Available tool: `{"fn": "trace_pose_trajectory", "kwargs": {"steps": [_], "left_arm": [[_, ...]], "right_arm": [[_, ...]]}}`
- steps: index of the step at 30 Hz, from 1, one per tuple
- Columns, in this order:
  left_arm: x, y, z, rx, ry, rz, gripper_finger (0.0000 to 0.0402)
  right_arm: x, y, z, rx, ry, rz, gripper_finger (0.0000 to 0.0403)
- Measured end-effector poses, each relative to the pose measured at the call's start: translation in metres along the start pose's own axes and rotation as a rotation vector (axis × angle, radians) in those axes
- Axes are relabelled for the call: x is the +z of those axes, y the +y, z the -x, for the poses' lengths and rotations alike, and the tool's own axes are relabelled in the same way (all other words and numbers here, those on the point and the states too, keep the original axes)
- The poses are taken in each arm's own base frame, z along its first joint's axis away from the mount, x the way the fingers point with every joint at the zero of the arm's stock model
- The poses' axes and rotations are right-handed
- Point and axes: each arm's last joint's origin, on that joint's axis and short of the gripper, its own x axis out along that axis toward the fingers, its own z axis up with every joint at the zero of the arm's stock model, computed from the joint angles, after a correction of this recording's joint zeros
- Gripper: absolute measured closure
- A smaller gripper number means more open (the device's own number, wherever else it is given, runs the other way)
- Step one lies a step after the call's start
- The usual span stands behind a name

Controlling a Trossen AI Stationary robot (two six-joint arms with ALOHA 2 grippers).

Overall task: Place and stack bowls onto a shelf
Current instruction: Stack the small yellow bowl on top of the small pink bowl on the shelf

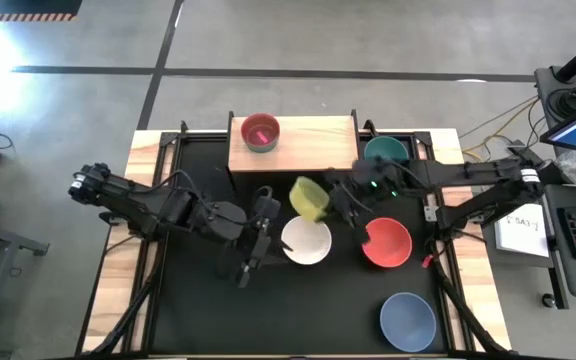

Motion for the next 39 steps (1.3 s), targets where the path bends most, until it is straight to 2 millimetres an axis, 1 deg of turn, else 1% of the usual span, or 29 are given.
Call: {"fn": "trace_pose_trajectory", "kwargs": {"steps": [3,6,10,17,21,27,31,35,39], "left_arm": [[-0.005,-0.005,0.001,0.04,0.073,0.076,0.0301],[-0.01,-0.012,0.002,0.083,0.14,0.134,0.0311],[-0.012,-0.023,0.005,0.108,0.188,0.223,0.0322],[-0.019,-0.042,0.012,0.151,0.286,0.293,0.0324],[-0.024,-0.048,0.019,0.155,0.344,0.329,0.0324],[-0.028,-0.046,0.032,0.239,0.375,0.313,0.0324],[-0.027,-0.043,0.041,0.281,0.357,0.309,0.0324],[-0.025,-0.04,0.048,0.298,0.337,0.313,0.0324],[-0.024,-0.039,0.053,0.296,0.324,0.318,0.0324]], "right_arm": [[-0.002,-0.023,-0.004,-0.05,0.047,-0.005,0.0394],[0.001,-0.044,-0.011,-0.09,0.064,0.029,0.0394],[0.004,-0.074,-0.021,-0.14,0.079,0.057,0.0394],[0.004,-0.127,-0.039,-0.222,0.101,0.078,0.0394],[0.003,-0.153,-0.048,-0.271,0.106,0.112,0.0394],[0.007,-0.191,-0.056,-0.336,0.088,0.156,0.0394],[0.004,-0.215,-0.067,-0.36,0.093,0.142,0.0394],[0.001,-0.231,-0.077,-0.368,0.103,0.14,0.0394],[0.0,-0.239,-0.083,-0.358,0.128,0.142,0.0394]]}}
